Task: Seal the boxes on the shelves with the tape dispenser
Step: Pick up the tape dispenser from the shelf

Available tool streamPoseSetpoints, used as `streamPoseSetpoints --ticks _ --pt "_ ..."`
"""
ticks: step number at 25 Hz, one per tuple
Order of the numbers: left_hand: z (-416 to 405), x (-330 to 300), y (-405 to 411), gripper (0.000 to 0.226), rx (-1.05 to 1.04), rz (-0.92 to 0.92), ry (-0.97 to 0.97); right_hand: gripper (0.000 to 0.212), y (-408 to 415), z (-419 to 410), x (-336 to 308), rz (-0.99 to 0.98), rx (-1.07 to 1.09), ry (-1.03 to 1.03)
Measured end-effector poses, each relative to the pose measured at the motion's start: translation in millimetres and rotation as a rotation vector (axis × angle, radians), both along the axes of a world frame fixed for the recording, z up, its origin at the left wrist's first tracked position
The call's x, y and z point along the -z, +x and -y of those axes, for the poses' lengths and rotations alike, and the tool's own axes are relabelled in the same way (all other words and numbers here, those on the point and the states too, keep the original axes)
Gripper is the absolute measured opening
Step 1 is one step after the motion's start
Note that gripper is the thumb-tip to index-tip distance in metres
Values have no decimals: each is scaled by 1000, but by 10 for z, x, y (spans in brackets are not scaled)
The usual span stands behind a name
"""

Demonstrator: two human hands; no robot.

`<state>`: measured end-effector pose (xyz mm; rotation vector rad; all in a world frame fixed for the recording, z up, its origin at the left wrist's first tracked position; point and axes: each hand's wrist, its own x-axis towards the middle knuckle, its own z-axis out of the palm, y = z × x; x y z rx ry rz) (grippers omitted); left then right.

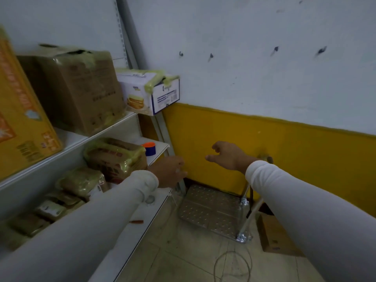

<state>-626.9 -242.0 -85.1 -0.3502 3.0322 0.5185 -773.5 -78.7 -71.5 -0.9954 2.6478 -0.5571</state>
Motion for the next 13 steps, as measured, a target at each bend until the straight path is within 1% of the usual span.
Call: streamPoseSetpoints --ticks 5,8,13 --pt "647 296 -582 28 -87 54 -19 65 -740 780 376 64 -102 38" --pt "1095 684 -901 29 -149 66 88 63 -1140 1289 696 84 -148 78" --pt "1899 1301 -1334 42 -292 99 288 57 -1692 2220 1180 140 -245 203"
